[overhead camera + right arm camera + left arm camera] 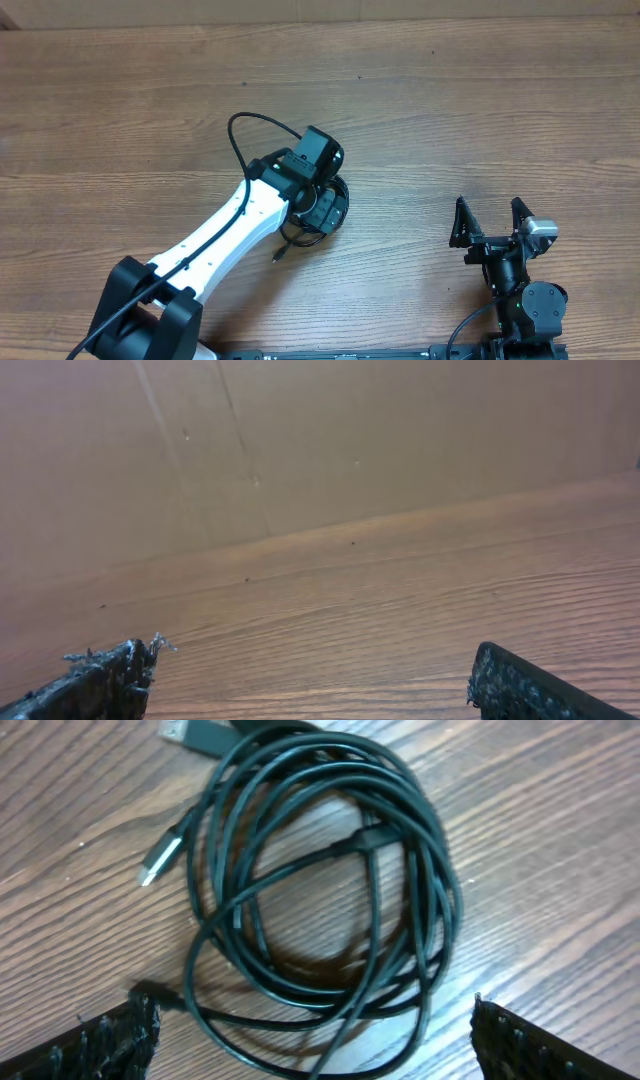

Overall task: Untangle cables
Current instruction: 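Lower the left gripper onto the cable bundle and close on it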

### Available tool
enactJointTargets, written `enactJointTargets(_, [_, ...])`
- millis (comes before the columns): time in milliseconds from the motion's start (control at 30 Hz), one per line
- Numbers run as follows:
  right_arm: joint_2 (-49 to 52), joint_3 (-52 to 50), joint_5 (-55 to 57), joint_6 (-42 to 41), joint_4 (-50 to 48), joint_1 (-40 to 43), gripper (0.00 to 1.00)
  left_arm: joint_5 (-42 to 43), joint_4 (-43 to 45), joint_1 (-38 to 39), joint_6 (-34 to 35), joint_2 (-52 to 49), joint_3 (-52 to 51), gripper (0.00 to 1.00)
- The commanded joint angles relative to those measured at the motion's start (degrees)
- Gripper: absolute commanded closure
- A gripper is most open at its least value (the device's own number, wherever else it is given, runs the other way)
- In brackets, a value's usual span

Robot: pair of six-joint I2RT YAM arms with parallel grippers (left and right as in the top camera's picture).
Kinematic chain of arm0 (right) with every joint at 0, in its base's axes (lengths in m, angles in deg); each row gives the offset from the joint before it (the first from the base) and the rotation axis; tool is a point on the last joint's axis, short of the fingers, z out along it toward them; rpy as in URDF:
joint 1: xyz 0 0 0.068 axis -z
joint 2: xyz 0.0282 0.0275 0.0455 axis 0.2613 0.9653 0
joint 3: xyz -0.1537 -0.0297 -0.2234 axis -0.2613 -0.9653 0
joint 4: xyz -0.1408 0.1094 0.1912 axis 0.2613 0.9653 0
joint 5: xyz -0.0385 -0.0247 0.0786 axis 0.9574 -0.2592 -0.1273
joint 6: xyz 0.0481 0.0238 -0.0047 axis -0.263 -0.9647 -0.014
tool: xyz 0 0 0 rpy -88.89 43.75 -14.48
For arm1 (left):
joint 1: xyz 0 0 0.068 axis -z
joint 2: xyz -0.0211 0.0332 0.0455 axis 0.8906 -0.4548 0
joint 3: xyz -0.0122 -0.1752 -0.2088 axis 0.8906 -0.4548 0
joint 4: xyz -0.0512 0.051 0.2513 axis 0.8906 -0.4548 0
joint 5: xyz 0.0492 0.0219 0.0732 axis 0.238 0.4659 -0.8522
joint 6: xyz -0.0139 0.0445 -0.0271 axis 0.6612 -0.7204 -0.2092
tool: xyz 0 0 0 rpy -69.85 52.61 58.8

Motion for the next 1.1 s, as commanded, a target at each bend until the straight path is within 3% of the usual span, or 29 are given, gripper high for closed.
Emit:
enactJointTargets(0, [-0.3, -0.6, 0.5, 0.4, -0.3, 0.2, 0.00, -0.5, 0.1, 2.5, 1.2, -0.7, 1.2, 0.00])
enactJointTargets(467, [-0.3, -0.6, 0.5, 0.4, -0.3, 0.2, 0.00, 1.0, 5.2, 6.6, 6.4, -1.9, 0.3, 0.00])
enactJointTargets(1067, [-0.3, -0.6, 0.5, 0.4, -0.3, 0.2, 0.00, 1.4, 12.7, 10.6, 9.6, -12.3, 0.3, 0.00])
